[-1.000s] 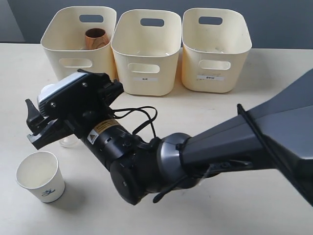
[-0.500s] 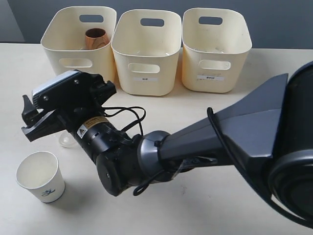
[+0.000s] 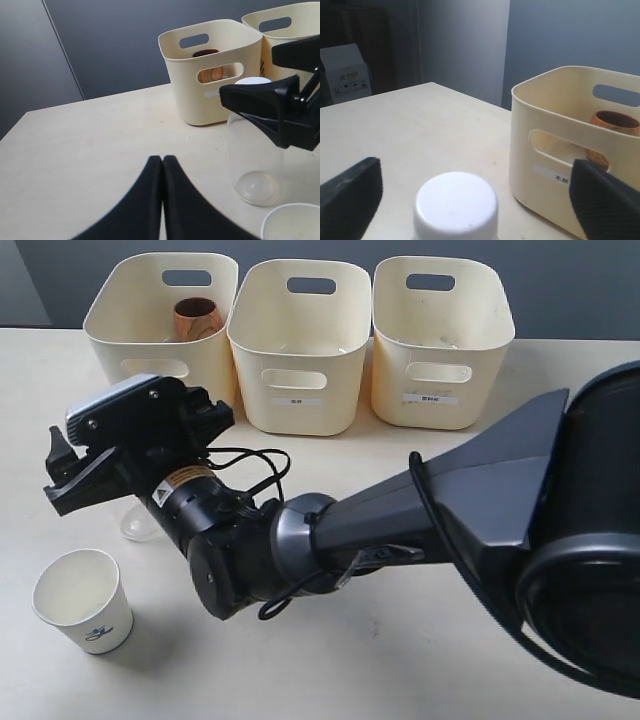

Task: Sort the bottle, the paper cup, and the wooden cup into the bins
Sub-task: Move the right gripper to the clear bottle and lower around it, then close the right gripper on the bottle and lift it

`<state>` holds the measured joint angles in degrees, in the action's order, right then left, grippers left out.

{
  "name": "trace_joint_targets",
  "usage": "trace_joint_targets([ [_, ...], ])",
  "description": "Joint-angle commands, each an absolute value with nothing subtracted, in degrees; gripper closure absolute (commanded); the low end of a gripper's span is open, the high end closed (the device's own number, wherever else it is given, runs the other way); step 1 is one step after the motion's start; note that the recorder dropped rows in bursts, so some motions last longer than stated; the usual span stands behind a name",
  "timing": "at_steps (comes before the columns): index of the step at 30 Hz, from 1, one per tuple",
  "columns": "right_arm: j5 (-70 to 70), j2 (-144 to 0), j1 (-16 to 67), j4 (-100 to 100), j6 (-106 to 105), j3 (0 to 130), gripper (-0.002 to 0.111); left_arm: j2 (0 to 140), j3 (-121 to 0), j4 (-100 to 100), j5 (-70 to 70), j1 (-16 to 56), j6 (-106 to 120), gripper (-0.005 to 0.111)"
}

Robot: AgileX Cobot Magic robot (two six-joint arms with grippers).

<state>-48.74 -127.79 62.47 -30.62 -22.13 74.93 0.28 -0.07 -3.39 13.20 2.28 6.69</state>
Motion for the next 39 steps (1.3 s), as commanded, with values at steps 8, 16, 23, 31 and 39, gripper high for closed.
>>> trace_joint_targets([
  [8, -46.4, -129.8, 61.1, -31.8, -22.3, 77.5, 0.012, 0.0, 0.0, -3.8, 12.9, 2.5, 6.6, 0.107],
  [16, -46.3, -129.9, 61.1, -33.3, -22.3, 77.5, 0.036, 0.0, 0.0, -3.8, 13.0, 2.5, 6.6, 0.107],
  [23, -45.5, -130.0, 61.1, -33.3, -22.3, 77.5, 0.08, 0.0, 0.0, -3.8, 13.0, 2.5, 6.6, 0.107],
  [31, -46.2, -129.3, 61.1, -37.2, -22.5, 77.5, 0.109, 0.0, 0.0, -3.8, 13.0, 2.5, 6.6, 0.107],
  [39, -52.0, -122.5, 61.1, -43.3, -28.5, 71.6, 0.109, 0.0, 0.0, -3.8, 13.0, 2.5, 6.6, 0.107],
])
